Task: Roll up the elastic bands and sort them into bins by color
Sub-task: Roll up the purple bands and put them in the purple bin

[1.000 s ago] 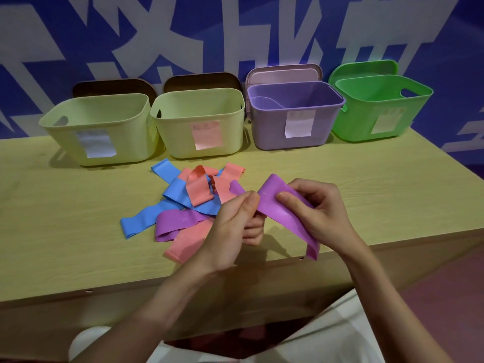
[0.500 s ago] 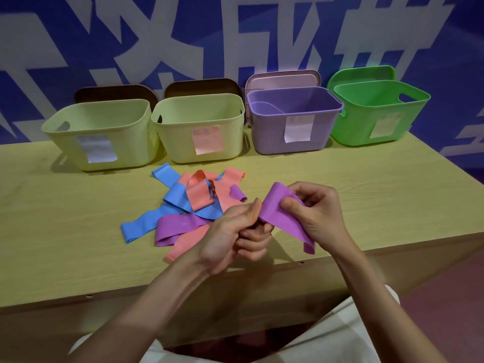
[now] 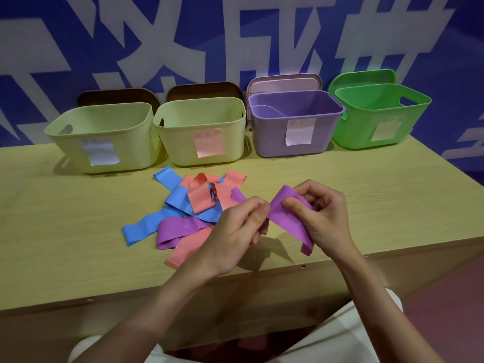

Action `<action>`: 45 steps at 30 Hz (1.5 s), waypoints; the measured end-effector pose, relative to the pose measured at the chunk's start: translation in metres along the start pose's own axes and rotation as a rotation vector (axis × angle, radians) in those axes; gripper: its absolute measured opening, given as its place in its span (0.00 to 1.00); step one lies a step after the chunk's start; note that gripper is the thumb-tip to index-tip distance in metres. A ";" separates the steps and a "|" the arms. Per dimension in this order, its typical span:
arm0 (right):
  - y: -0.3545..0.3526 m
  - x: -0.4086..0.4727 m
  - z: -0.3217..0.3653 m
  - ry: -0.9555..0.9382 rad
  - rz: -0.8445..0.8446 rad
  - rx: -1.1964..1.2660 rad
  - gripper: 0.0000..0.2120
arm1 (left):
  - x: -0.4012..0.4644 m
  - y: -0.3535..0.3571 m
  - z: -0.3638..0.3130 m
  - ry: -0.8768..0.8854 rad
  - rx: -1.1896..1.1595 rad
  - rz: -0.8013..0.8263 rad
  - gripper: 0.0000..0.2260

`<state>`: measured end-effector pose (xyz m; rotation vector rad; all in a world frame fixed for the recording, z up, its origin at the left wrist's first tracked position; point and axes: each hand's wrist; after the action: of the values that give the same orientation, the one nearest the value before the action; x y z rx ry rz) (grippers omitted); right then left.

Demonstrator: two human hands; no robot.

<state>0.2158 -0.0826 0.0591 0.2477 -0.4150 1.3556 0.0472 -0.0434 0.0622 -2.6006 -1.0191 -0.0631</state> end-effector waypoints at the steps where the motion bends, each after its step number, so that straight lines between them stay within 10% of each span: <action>1: 0.000 0.000 -0.001 0.005 -0.001 -0.006 0.08 | -0.002 0.001 0.000 0.028 0.087 -0.001 0.17; 9: 0.003 0.001 -0.004 0.021 0.097 -0.032 0.09 | 0.000 0.010 0.011 -0.016 0.196 -0.081 0.14; 15: -0.006 0.002 0.003 0.066 0.203 -0.071 0.10 | 0.002 0.009 0.009 -0.081 -0.211 -0.122 0.12; 23: -0.008 0.003 0.014 0.044 0.292 0.050 0.08 | -0.004 -0.003 -0.010 -0.094 -0.745 0.235 0.15; 38: 0.003 -0.003 0.002 0.029 0.068 -0.025 0.06 | -0.004 0.004 0.002 0.018 0.166 -0.082 0.17; 45: 0.003 -0.002 -0.002 0.052 0.139 -0.052 0.07 | 0.001 0.013 0.007 -0.096 -0.187 -0.212 0.14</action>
<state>0.2125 -0.0830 0.0556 0.1419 -0.4296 1.4820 0.0562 -0.0499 0.0522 -2.6719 -1.3821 -0.0903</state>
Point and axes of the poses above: each hand's wrist, its own x-axis towards the middle knuckle, its own y-axis out of the palm, z = x × y, and after that the axes turned 7 degrees about z, right-handed
